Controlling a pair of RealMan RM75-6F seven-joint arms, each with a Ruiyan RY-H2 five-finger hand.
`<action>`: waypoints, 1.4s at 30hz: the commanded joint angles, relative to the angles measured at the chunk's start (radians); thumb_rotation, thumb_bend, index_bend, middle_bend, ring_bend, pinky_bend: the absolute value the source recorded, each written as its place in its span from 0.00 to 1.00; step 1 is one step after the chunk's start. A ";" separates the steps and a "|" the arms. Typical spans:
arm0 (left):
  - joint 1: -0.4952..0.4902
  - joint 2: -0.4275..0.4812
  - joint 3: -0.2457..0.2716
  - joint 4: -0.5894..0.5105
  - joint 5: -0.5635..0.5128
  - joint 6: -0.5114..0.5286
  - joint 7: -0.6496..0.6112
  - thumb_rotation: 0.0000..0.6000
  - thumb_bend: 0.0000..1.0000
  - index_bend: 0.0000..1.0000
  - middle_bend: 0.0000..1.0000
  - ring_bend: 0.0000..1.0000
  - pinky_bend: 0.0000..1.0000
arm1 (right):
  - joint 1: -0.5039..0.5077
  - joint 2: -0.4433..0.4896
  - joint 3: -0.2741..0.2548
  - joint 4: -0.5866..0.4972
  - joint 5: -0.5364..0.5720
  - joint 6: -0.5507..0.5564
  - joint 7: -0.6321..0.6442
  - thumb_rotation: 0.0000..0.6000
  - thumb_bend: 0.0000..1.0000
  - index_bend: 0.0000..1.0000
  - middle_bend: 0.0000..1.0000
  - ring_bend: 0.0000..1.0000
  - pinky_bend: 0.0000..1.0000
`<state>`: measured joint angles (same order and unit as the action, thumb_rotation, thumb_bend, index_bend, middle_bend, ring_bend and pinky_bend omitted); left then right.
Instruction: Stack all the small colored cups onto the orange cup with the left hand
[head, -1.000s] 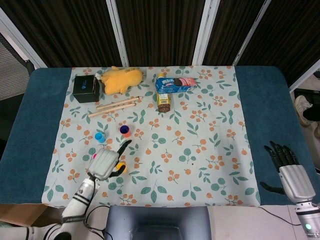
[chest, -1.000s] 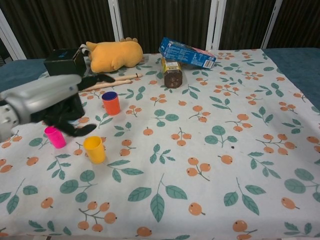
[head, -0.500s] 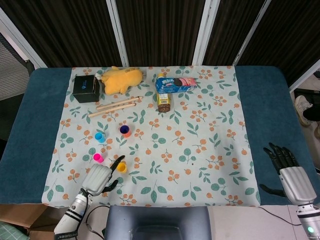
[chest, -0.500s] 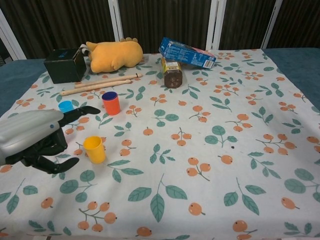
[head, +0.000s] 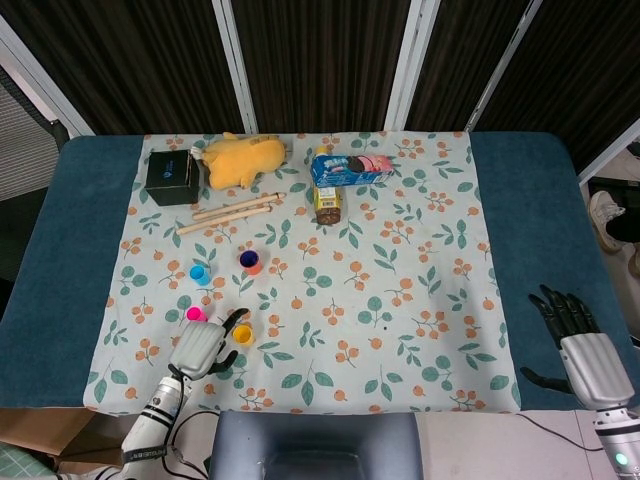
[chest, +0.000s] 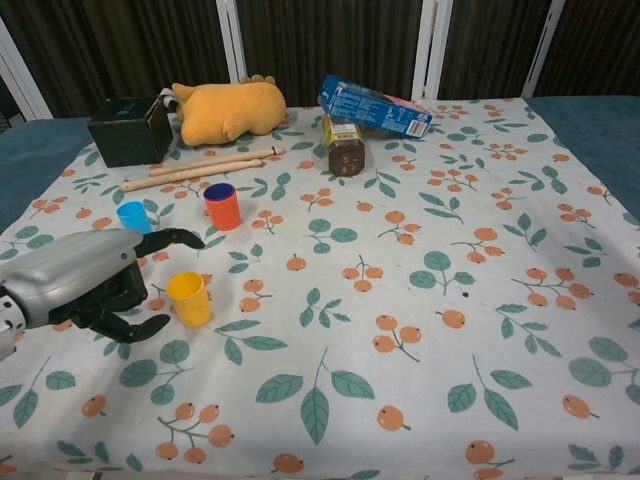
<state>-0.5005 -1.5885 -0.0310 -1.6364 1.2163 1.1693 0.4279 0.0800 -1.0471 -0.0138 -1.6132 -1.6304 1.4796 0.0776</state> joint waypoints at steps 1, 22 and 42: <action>-0.002 -0.004 -0.006 0.004 -0.007 -0.009 -0.003 1.00 0.36 0.22 1.00 1.00 1.00 | 0.000 -0.001 -0.001 0.000 0.000 0.000 -0.001 1.00 0.12 0.00 0.00 0.00 0.00; -0.008 -0.034 -0.050 0.035 -0.011 -0.028 -0.058 1.00 0.36 0.52 1.00 1.00 1.00 | -0.001 0.000 0.001 0.001 0.003 -0.001 -0.002 1.00 0.12 0.00 0.00 0.00 0.00; -0.216 -0.115 -0.415 0.253 -0.314 -0.030 -0.009 1.00 0.36 0.53 1.00 1.00 1.00 | 0.003 -0.009 0.012 -0.002 0.030 -0.014 -0.027 1.00 0.12 0.00 0.00 0.00 0.00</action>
<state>-0.6880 -1.6763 -0.4310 -1.4182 0.9307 1.1529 0.3976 0.0829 -1.0560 -0.0027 -1.6153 -1.6009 1.4653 0.0505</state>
